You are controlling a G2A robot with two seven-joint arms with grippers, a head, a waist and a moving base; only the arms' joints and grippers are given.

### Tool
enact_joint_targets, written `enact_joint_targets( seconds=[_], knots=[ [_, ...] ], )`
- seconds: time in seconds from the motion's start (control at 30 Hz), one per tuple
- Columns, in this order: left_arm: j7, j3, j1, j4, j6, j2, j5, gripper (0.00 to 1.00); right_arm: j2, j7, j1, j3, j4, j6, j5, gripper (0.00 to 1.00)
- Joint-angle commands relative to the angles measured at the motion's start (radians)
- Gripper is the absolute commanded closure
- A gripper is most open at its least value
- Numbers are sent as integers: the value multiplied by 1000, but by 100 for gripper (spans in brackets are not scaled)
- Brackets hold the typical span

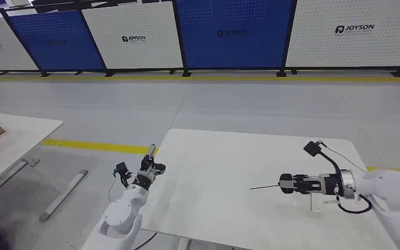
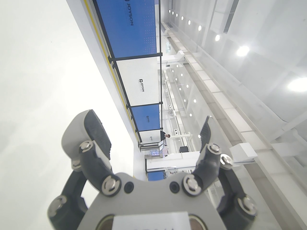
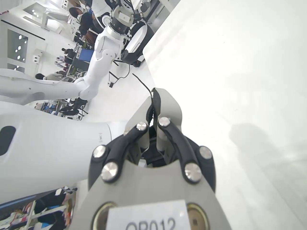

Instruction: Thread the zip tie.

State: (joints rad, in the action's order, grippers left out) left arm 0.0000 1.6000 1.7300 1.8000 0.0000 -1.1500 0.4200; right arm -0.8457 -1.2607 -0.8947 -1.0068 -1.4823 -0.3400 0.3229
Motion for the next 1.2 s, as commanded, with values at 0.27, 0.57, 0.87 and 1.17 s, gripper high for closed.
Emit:
enact_joint_targets(
  seconds=[0.27,0.57,0.87,1.17],
  knots=[
    [0,0,0,0,0,0,0,0,0,245,-28,-51,-78,0,-206,100],
    [0,0,0,0,0,0,0,0,-34,253,65,74,-50,0,-404,100],
    [0,0,0,0,0,0,0,0,-34,253,65,74,-50,0,-404,100],
    [0,0,0,0,0,0,0,0,-38,390,52,98,-133,0,-581,100]
  ],
)
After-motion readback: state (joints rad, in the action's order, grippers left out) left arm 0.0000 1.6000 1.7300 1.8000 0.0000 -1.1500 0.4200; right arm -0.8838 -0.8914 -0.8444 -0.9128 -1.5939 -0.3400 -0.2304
